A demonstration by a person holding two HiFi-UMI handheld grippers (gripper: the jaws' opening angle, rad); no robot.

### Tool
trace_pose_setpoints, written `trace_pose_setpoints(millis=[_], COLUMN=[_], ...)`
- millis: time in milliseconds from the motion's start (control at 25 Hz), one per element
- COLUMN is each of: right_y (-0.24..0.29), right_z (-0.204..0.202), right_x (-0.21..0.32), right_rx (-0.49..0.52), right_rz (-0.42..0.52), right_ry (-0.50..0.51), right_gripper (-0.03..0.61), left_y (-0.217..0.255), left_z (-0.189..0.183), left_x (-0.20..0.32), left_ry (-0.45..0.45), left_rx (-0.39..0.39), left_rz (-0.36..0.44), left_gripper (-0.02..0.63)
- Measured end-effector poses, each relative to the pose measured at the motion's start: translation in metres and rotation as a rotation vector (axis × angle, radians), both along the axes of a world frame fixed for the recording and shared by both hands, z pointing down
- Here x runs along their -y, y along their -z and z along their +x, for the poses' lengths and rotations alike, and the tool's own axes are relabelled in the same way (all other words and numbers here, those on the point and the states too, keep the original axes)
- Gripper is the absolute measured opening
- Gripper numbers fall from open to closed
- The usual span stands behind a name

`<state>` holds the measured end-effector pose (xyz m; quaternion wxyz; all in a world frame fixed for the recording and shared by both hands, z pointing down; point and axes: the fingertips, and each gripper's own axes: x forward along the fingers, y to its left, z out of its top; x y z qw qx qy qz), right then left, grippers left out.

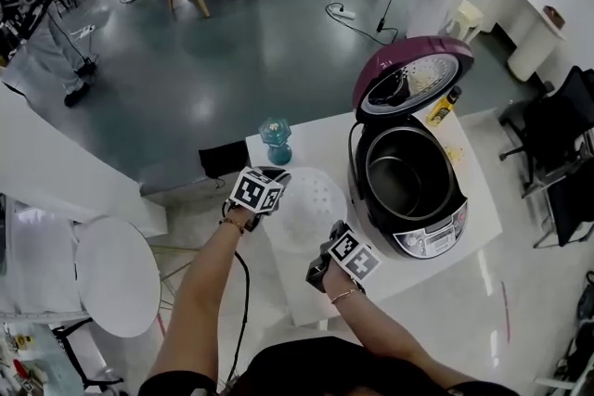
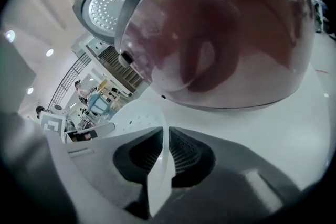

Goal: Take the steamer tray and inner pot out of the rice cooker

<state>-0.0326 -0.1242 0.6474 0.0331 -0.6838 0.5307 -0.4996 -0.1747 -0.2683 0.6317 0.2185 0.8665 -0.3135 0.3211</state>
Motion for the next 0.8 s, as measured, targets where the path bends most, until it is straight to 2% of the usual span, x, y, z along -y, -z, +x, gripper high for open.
trace_pose_setpoints(millis=[160,360,600,800], right_y=[-0.003,-0.016,-0.027,-0.027], right_z=[0.004,0.004,0.014,0.015], right_x=[0.015,0.028,0.034,0.037], right_rx=[-0.008,-0.008,-0.045,-0.068], right_rz=[-0.019,-0.065,-0.094,-0.09], right_ry=[-0.021,-0.055,-0.063,-0.052], right_gripper=[0.032,0.032,0.032,0.032], left_y=[-0.012,-0.035,-0.05,-0.053], left_z=[0.002,0.003,0.008,0.007], left_x=[0.015,0.029,0.03,0.033], left_ry=[0.021,0.016,0.01,0.026], left_rx=[-0.008,0.024,0.048,0.027], left_rz=[-0.02,-0.062,-0.068,-0.066], left_gripper=[0.043,0.044,0.045,0.049])
